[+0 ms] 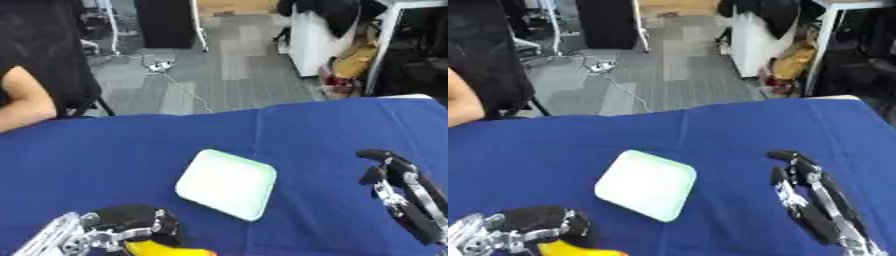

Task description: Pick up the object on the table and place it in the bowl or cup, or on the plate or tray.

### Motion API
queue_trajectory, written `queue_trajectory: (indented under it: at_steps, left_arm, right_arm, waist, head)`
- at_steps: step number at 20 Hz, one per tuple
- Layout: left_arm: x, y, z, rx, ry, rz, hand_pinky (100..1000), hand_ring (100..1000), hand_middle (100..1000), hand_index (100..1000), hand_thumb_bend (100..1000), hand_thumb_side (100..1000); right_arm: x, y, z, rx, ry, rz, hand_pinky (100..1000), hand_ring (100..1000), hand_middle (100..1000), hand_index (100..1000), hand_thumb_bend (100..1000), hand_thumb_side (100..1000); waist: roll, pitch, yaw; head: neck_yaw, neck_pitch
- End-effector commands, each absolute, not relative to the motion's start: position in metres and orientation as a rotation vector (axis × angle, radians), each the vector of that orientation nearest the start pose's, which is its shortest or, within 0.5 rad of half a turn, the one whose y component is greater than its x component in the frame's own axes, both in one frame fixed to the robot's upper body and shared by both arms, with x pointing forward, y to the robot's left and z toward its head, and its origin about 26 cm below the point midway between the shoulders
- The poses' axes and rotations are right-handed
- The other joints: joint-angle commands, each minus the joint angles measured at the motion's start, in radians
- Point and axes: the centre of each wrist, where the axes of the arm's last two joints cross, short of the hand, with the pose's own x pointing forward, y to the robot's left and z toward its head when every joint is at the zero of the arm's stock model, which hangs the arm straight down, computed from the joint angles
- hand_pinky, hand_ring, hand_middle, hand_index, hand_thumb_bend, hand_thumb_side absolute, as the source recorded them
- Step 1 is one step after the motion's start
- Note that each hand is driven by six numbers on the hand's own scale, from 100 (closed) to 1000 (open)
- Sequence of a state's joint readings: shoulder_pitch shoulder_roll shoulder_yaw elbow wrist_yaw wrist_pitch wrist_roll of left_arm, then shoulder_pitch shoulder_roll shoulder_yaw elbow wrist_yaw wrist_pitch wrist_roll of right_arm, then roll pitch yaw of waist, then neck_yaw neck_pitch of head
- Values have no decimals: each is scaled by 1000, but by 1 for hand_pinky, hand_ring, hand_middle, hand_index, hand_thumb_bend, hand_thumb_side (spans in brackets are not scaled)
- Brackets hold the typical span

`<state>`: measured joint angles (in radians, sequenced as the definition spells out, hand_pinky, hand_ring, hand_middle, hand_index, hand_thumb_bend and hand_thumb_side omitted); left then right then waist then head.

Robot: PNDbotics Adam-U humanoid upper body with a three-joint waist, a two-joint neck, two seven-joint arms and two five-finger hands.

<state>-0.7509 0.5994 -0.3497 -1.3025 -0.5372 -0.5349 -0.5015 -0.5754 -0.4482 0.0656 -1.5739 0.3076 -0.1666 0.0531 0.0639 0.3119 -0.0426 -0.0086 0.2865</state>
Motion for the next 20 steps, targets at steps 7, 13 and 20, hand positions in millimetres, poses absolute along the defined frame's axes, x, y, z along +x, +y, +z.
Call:
queue_trajectory:
  at_steps: [7,13,20]
  left_arm:
    - [430,273,196,-812,2337,2655,339,372,495,688,165,524]
    - [435,277,189,-986,2308,2622,201,254,375,614,141,357]
    - [440,281,179,-1101,2265,2601,100,100,149,428,100,250]
  right_arm:
    - [385,-273,215,-547,-2221,813,406,563,804,865,100,891]
    - [385,-272,215,-545,-2222,813,406,563,804,865,100,891]
    - [386,-272,215,-545,-2223,812,406,563,804,866,100,894]
  waist:
    - [-3,-14,-2]
    - [-2,-12,-4]
    - [-2,-10,-6]
  head:
    - [-2,0]
    - [-1,-3]
    - [-3,-4]
